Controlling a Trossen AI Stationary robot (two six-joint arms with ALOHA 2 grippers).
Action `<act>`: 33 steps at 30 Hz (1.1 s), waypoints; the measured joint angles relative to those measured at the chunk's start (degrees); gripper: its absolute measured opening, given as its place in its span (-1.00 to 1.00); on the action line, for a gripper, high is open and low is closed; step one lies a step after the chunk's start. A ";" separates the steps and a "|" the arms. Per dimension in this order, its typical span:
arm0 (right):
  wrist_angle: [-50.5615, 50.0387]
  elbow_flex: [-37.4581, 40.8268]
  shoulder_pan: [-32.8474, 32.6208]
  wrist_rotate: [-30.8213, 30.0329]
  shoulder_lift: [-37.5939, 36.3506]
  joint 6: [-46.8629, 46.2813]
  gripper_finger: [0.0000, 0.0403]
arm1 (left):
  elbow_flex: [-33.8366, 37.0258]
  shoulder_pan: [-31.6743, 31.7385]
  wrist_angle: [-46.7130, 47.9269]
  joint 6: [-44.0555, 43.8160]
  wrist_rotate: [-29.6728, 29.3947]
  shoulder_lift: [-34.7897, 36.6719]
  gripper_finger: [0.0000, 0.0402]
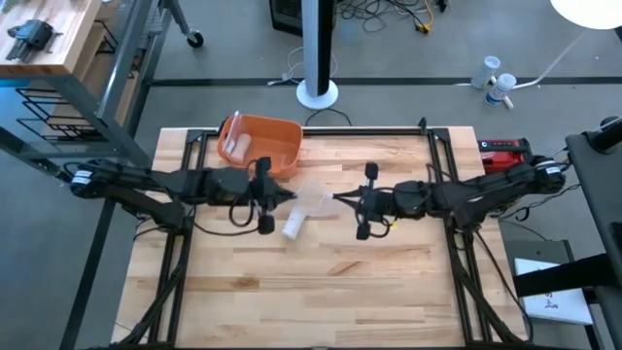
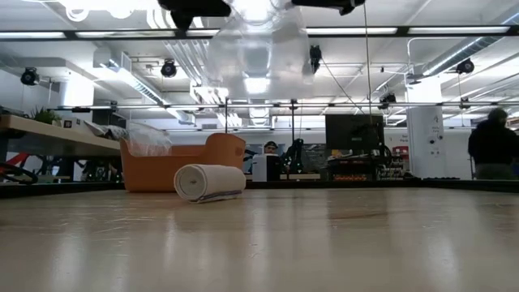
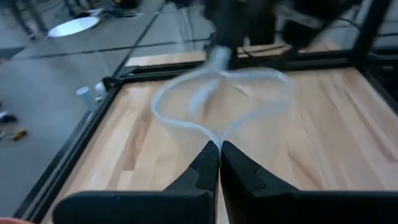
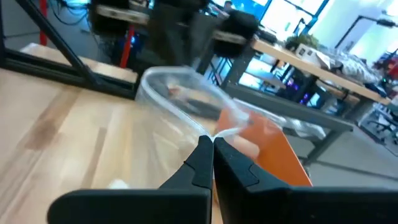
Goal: Roll bandage
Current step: Open the transparent zip bag
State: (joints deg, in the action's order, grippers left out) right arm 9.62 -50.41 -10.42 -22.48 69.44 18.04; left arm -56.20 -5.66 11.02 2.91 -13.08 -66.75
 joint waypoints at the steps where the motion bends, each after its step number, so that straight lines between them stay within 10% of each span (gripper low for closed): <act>1: 1.27 0.00 -0.06 0.09 0.72 0.22 -1.00 | -0.40 0.47 0.02 -0.36 0.08 -0.37 -1.00; 14: 5.78 0.04 -0.04 1.57 3.88 1.52 -1.00 | -1.02 2.72 3.51 -1.86 0.67 -3.71 -1.00; 19: 5.48 0.04 -0.04 12.57 3.88 1.76 -1.00 | -1.21 2.38 1.90 5.75 10.67 -5.46 -1.00; 23: 2.36 0.04 -0.07 7.67 3.60 2.17 -1.00 | -1.21 1.63 0.58 10.01 13.88 -6.89 -1.00; 28: -3.42 0.04 -0.04 -9.54 3.29 1.67 -1.00 | -1.64 1.58 0.55 7.98 3.95 -6.95 -1.00; 33: -3.71 0.04 -0.04 -8.72 3.53 1.27 -1.00 | -2.28 1.93 0.17 5.41 -5.70 -6.55 -1.00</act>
State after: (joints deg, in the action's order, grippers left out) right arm 5.91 -50.37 -10.46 -31.20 72.97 19.31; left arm -58.48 -3.73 11.19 8.32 -18.79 -73.30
